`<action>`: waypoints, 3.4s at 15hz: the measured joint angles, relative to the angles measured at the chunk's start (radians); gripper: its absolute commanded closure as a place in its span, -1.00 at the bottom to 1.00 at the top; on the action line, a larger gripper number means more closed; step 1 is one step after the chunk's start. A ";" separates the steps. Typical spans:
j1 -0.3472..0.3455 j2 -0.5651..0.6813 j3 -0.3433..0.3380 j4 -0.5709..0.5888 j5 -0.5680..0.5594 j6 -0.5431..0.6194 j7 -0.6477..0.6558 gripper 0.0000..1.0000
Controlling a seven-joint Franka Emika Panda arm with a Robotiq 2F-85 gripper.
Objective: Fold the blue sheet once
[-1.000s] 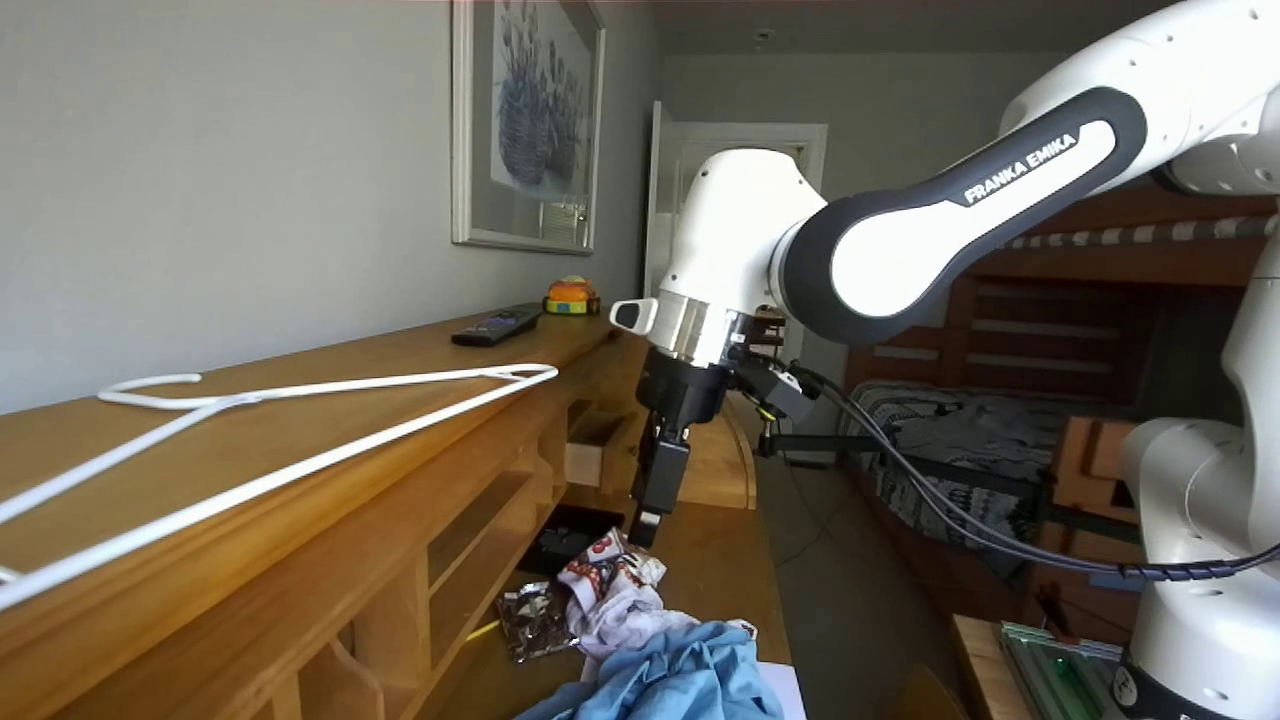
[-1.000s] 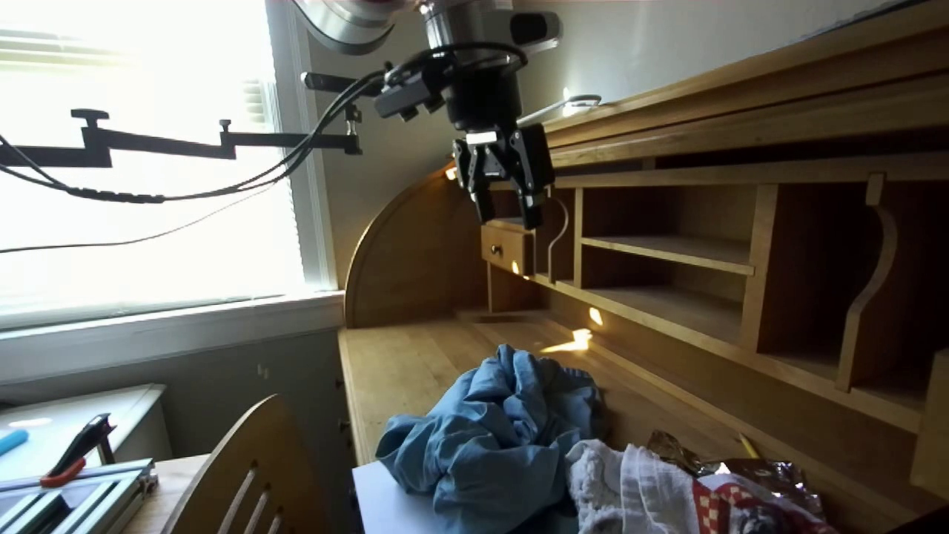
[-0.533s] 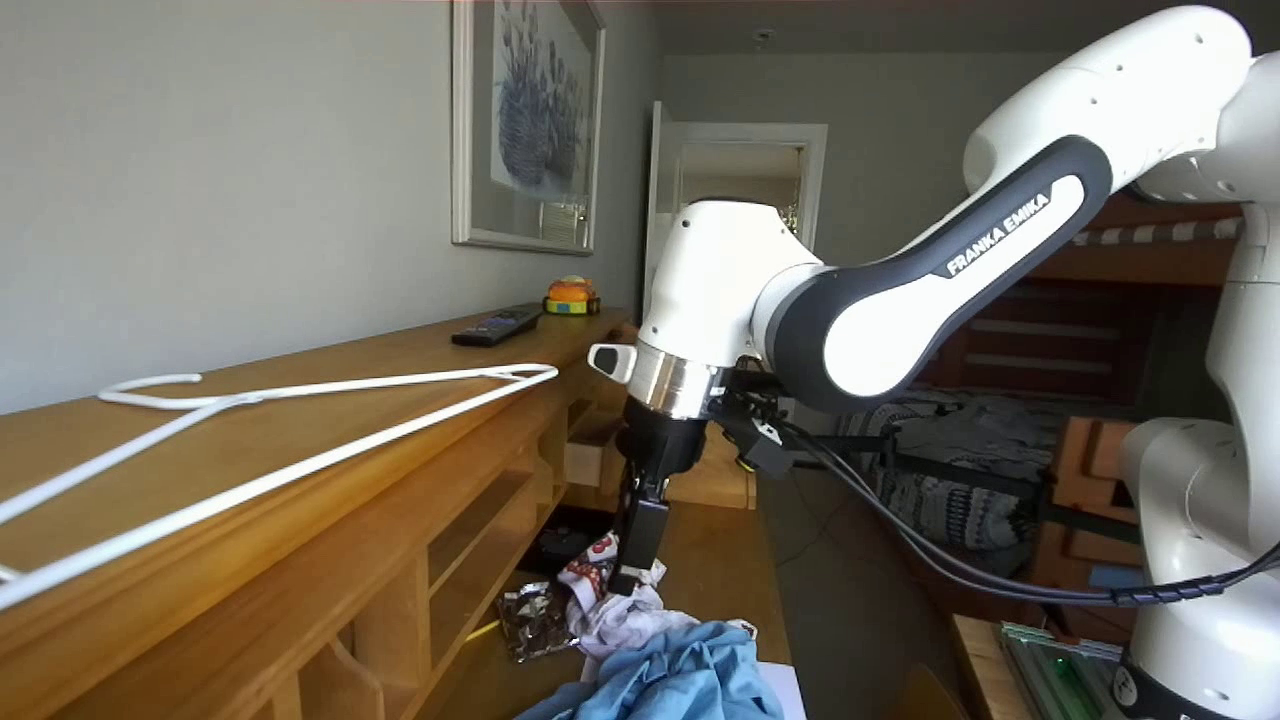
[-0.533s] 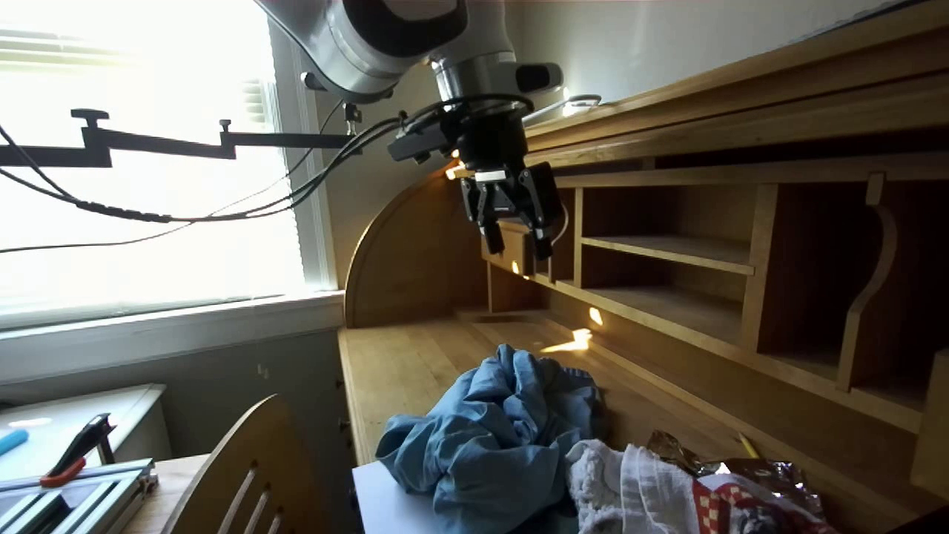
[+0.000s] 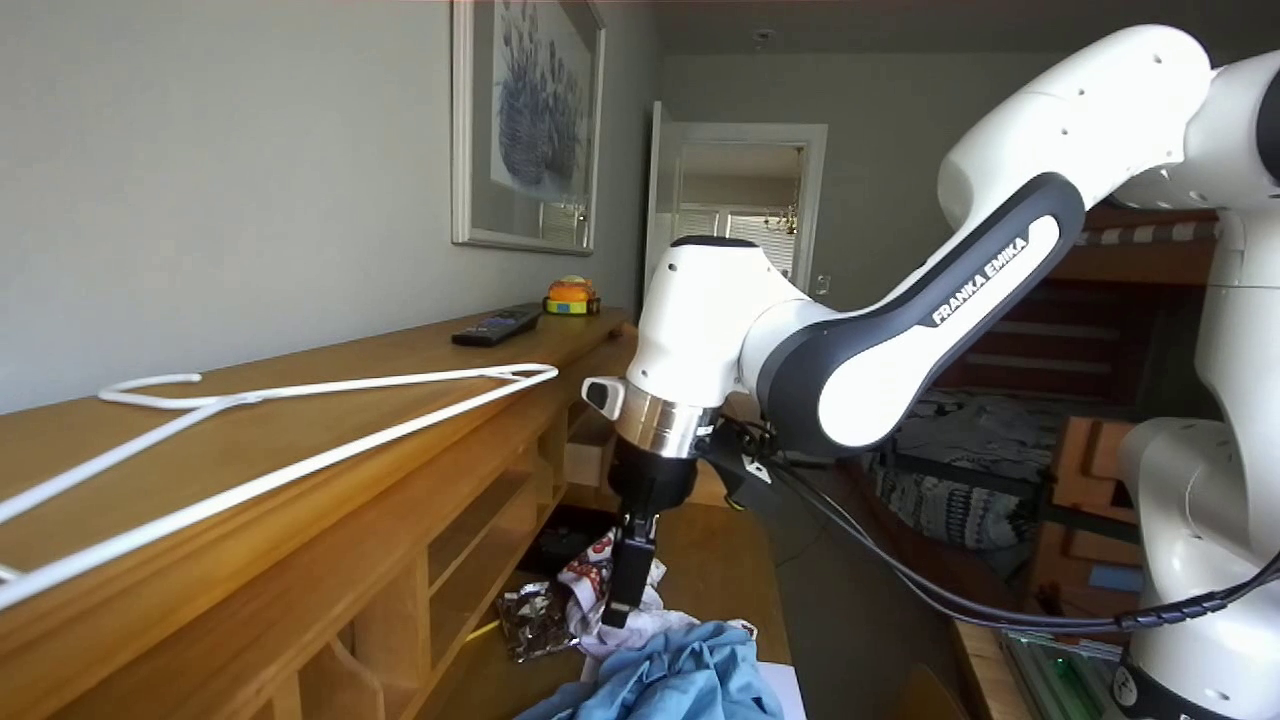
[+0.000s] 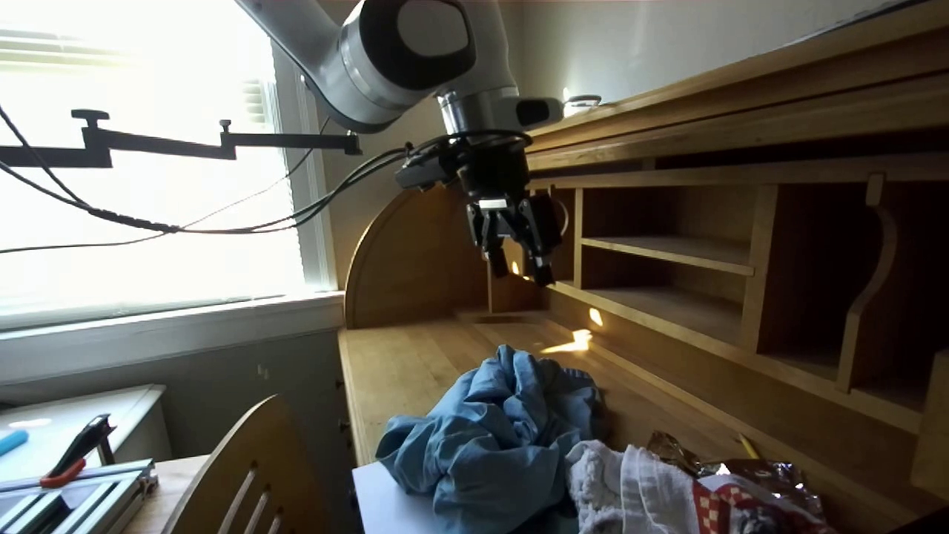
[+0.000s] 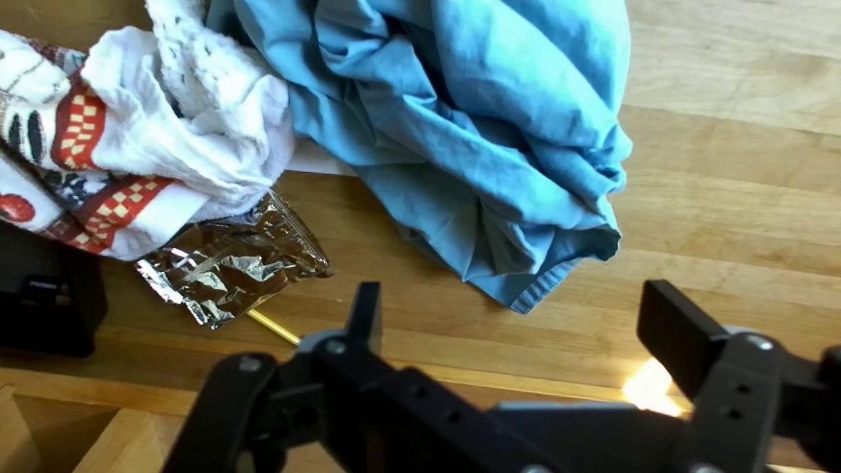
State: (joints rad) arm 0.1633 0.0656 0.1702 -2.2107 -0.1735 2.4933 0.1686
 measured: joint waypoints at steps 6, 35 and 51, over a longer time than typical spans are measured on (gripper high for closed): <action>0.008 0.005 0.000 -0.008 -0.013 -0.034 0.004 -1.00; 0.167 0.356 -0.184 0.059 -0.649 0.427 0.548 -1.00; 0.003 0.493 -0.027 0.111 -0.548 0.516 0.385 0.84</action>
State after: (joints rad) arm 0.1659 0.5584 0.1432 -2.0995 -0.7217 3.0094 0.5536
